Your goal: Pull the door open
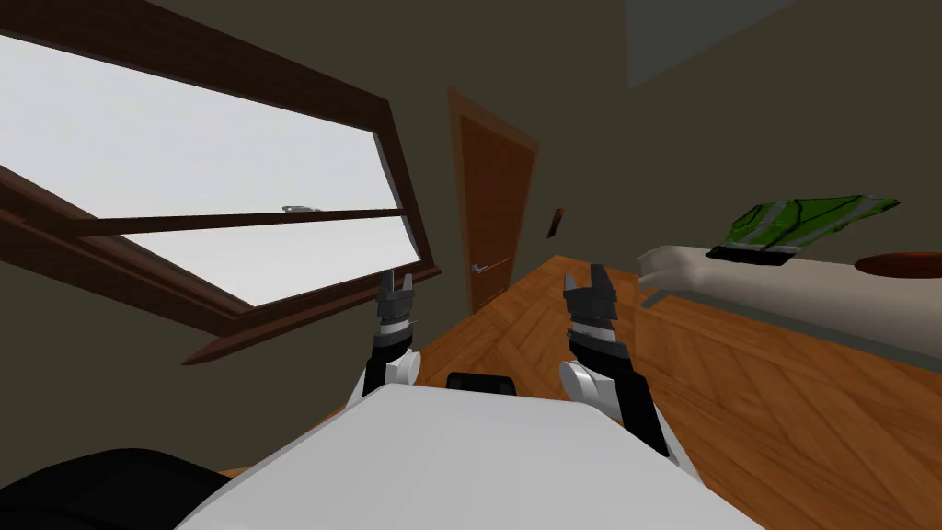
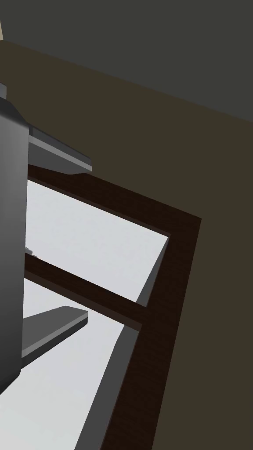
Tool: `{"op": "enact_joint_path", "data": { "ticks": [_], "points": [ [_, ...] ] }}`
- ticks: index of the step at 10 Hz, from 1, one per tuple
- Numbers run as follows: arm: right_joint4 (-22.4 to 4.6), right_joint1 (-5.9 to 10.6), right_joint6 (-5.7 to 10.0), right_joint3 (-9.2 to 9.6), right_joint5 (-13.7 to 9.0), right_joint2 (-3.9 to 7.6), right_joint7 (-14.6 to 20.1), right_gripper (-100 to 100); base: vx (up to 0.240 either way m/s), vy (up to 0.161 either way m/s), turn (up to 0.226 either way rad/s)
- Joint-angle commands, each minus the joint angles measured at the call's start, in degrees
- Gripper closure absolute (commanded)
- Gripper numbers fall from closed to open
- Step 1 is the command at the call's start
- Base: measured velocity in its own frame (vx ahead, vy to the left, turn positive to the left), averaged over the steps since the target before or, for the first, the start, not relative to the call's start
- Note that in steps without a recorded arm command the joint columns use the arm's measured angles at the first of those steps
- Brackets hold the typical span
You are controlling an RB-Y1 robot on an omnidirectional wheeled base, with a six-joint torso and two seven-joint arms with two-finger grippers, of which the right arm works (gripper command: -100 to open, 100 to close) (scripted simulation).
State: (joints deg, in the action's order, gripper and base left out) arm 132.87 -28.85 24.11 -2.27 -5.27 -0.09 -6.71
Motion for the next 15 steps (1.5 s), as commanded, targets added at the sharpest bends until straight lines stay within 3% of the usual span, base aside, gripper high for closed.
{"op": "enact_joint_path", "data": {
  "ticks": [1, 10, 11, 13, 14, 15],
  "points": [
    [-2.48, 0.81, 0.58, 0.08, -0.34, 0.49, 0.17, -100, 0.133, -0.064, 0.273],
    [-18.15, 6.06, 4.39, 0.58, -2.52, 3.16, 1.3, -100, 0.06, -0.051, 0.219],
    [-18.67, 6.06, 4.39, 0.58, -2.52, 3.16, 1.3, -100, 0.048, -0.043, 0.06],
    [-22.85, 7.51, 5.45, 0.72, -3.13, 3.81, 1.61, -100, 0.051, -0.044, 0.161],
    [-23.15, 7.51, 5.45, 0.72, -3.13, 3.81, 1.61, -100, 0.036, -0.05, 0.088],
    [-25.27, 8.29, 6.01, 0.8, -3.45, 4.14, 1.78, -100, 0.039, -0.053, 0.123]
  ]
}}
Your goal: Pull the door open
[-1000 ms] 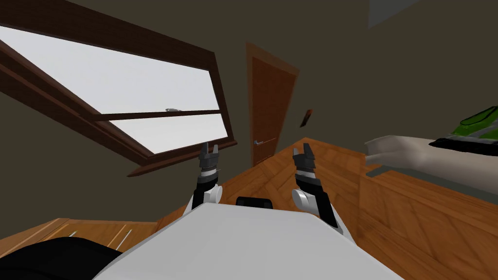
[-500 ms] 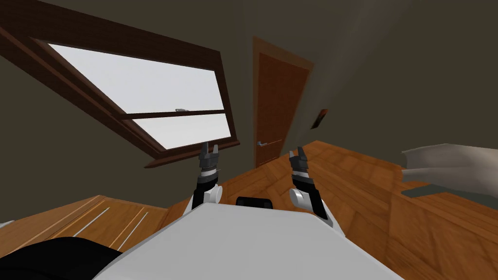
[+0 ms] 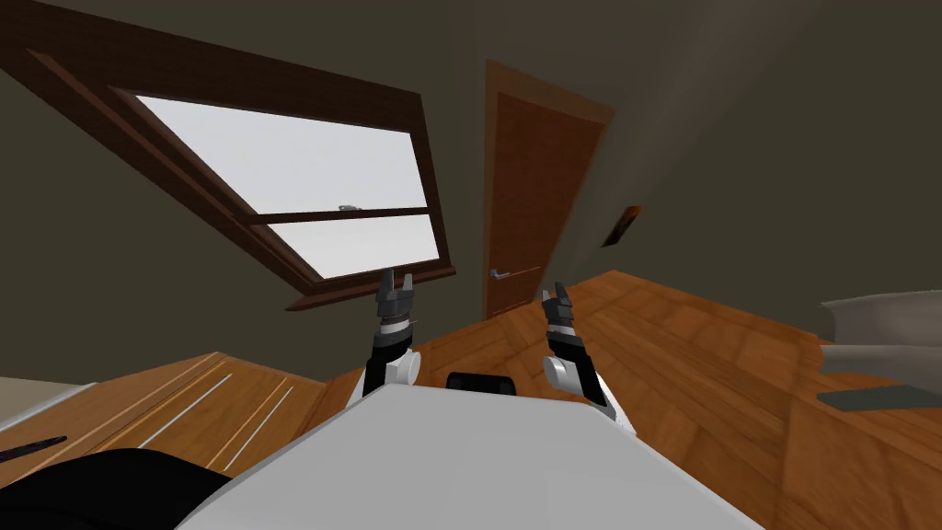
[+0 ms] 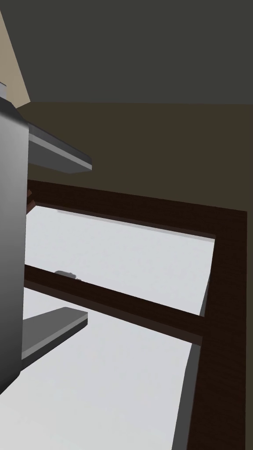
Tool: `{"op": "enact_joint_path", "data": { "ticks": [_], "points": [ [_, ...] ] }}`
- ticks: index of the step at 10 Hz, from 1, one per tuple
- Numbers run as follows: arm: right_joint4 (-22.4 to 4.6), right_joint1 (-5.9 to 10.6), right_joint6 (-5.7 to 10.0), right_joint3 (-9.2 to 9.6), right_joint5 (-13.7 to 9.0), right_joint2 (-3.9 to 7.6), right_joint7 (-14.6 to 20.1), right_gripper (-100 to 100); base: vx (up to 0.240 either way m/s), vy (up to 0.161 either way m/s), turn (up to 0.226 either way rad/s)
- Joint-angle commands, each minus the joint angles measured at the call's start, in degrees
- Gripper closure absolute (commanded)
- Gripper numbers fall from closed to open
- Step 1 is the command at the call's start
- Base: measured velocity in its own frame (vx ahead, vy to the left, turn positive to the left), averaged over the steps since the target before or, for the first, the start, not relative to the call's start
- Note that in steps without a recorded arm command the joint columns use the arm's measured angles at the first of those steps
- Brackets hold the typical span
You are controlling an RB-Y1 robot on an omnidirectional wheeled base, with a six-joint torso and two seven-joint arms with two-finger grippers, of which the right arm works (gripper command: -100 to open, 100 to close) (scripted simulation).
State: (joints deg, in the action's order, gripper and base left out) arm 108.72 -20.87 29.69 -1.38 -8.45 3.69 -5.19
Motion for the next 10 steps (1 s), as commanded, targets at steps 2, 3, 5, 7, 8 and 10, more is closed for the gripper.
{"op": "enact_joint_path", "data": {
  "ticks": [2, 3, 5, 7, 8, 10],
  "points": [
    [-3.77, 1.08, 0.98, -0.01, -0.59, 0.7, 0.42, -100, 0.045, -0.061, 0.156],
    [-6.18, 1.89, 1.57, 0.07, -0.92, 1.04, 0.6, -100, 0.033, -0.047, 0.109],
    [-8.8, 2.71, 2.17, 0.14, -1.27, 1.37, 0.77, -100, 0.05, -0.062, 0.143],
    [-11.34, 3.54, 2.76, 0.22, -1.61, 1.71, 0.95, -100, 0.028, -0.046, 0.088],
    [-13.47, 4.38, 3.37, 0.31, -1.96, 2.04, 1.13, -100, 0.036, -0.046, 0.177],
    [-16.55, 5.23, 3.99, 0.39, -2.31, 2.37, 1.31, -100, 0.04, -0.074, 0.136]
  ]
}}
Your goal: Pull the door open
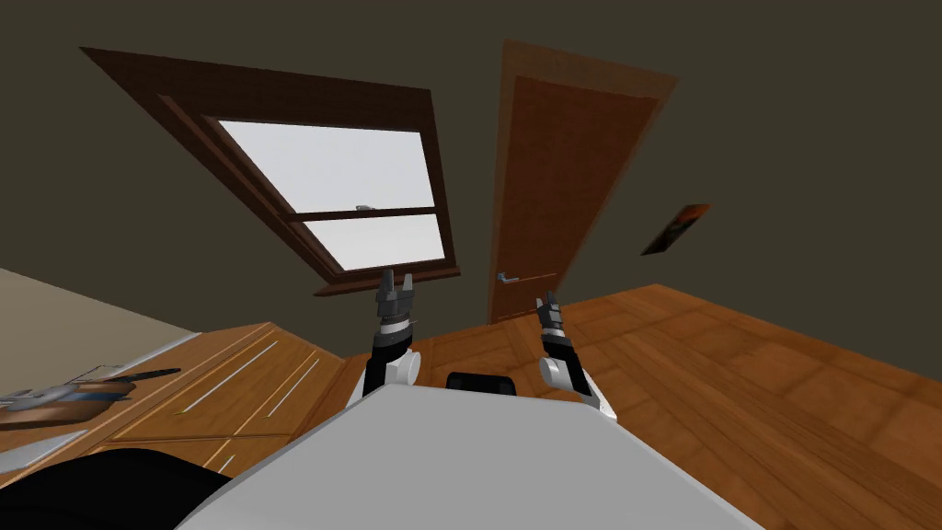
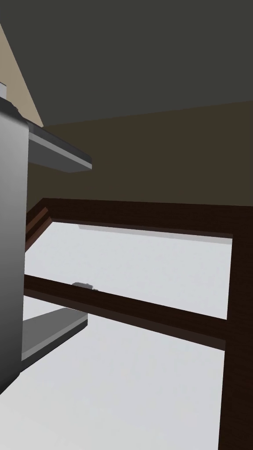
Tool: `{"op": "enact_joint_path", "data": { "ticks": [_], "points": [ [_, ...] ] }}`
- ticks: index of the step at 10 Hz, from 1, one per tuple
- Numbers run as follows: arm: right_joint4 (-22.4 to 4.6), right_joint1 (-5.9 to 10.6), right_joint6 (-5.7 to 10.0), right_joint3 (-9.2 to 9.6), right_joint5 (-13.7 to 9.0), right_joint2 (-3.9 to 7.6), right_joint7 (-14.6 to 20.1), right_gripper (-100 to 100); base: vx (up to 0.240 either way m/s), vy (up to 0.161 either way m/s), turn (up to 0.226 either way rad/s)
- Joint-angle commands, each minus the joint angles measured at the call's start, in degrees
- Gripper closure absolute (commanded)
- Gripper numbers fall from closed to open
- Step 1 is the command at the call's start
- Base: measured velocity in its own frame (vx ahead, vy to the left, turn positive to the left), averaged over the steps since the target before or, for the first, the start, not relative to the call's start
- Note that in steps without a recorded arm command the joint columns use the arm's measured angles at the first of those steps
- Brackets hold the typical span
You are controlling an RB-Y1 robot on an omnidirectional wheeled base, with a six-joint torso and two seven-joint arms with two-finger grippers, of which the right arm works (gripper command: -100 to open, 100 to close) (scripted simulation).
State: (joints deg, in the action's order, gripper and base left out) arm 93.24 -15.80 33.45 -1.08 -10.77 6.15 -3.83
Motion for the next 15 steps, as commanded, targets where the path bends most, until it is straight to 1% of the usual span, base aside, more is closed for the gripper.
{"op": "enact_joint_path", "data": {
  "ticks": [1, 2, 3, 4, 5, 6, 7, 8, 9, 10, 11, 12, 13, 14, 15],
  "points": [
    [-2.86, 1.02, 0.85, 0.18, -0.35, 0.24, 0.13, -100, 0.025, -0.055, 0.107],
    [-3.68, 1.02, 0.85, 0.18, -0.35, 0.24, 0.13, -100, 0.026, -0.044, 0.085],
    [-5.7, 1.86, 1.46, 0.26, -0.71, 0.57, 0.32, -100, 0.022, -0.053, 0.132],
    [-6.3, 1.86, 1.46, 0.26, -0.71, 0.57, 0.32, -100, 0.02, -0.047, 0.067],
    [-8.26, 2.71, 2.08, 0.34, -1.06, 0.89, 0.5, -100, 0.032, -0.054, 0.142],
    [-8.92, 2.71, 2.08, 0.34, -1.06, 0.89, 0.5, -100, 0.023, -0.044, 0.081],
    [-11.26, 3.56, 2.69, 0.42, -1.41, 1.2, 0.68, -100, 0.023, -0.042, 0.13],
    [-13.04, 4.4, 3.3, 0.5, -1.76, 1.51, 0.86, -100, 0.036, -0.073, 0.226],
    [-14.12, 4.4, 3.3, 0.5, -1.76, 1.51, 0.86, -100, 0.031, -0.065, 0.072],
    [-16.66, 5.23, 3.9, 0.58, -2.11, 1.81, 1.04, -100, 0.038, -0.06, 0.105],
    [-18.45, 6.05, 4.5, 0.66, -2.45, 2.11, 1.21, -100, 0.035, -0.092, 0.166],
    [-19.2, 6.05, 4.5, 0.66, -2.45, 2.11, 1.21, -100, 0.023, -0.077, 0.108],
    [-21.59, 6.86, 5.08, 0.74, -2.78, 2.4, 1.39, -100, 0.018, -0.06, 0.144],
    [-23.09, 7.63, 5.64, 0.81, -3.11, 2.68, 1.55, -100, 0.03, -0.066, 0.229],
    [-24.07, 7.63, 5.64, 0.81, -3.11, 2.68, 1.55, -100, 0.028, -0.054, 0.074]
  ]
}}
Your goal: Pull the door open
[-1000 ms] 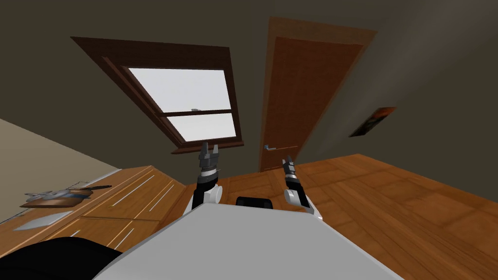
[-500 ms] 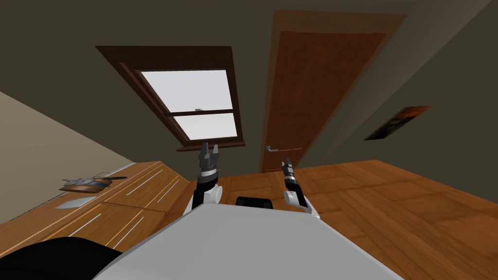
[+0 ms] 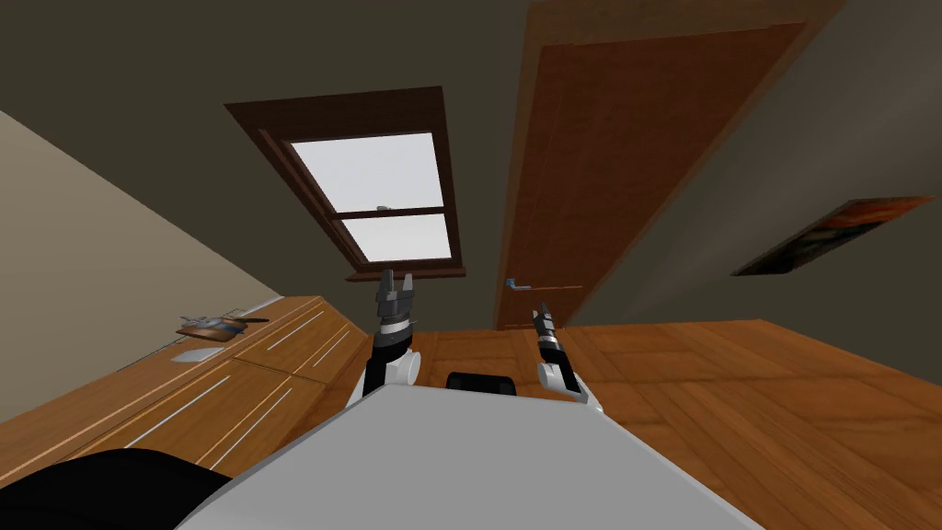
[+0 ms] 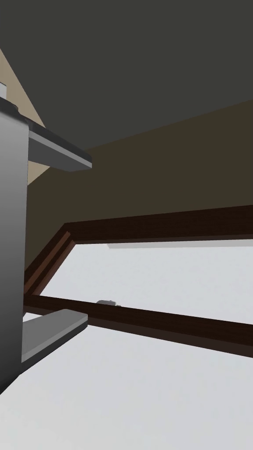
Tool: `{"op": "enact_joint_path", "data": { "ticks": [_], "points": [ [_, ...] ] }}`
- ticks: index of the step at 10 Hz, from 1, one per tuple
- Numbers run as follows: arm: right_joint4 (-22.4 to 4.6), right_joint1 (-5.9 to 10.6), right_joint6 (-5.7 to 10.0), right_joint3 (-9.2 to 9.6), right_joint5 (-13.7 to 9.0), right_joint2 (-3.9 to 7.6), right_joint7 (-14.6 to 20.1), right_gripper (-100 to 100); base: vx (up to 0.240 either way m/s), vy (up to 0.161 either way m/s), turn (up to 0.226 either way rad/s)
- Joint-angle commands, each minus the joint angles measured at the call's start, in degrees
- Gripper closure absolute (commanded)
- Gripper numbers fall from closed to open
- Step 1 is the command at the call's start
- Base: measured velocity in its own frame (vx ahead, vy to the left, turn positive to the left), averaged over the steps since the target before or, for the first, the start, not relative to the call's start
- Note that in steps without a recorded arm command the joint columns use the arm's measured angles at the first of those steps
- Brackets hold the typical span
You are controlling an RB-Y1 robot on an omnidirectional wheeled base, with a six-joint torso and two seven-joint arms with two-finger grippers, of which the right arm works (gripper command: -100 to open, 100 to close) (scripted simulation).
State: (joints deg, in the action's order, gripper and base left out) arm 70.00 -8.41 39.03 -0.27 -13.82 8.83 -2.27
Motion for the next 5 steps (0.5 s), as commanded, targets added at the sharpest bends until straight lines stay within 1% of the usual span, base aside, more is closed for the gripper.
{"op": "enact_joint_path", "data": {
  "ticks": [1, 2, 3, 4, 5],
  "points": [
    [-2.86, 1.01, 0.62, 0.07, -0.38, 0.27, 0.16, -100, 0.025, -0.064, 0.126],
    [-3.22, 1.01, 0.62, 0.07, -0.38, 0.27, 0.16, -100, 0.019, -0.055, 0.068],
    [-5.19, 1.76, 1.17, 0.14, -0.69, 0.54, 0.32, -100, 0.025, -0.055, 0.101],
    [-6.96, 2.46, 1.67, 0.21, -0.98, 0.78, 0.47, -100, 0.027, -0.078, 0.202],
    [-7.69, 2.46, 1.67, 0.21, -0.98, 0.78, 0.47, -100, 0.017, -0.06, 0.1]
  ]
}}
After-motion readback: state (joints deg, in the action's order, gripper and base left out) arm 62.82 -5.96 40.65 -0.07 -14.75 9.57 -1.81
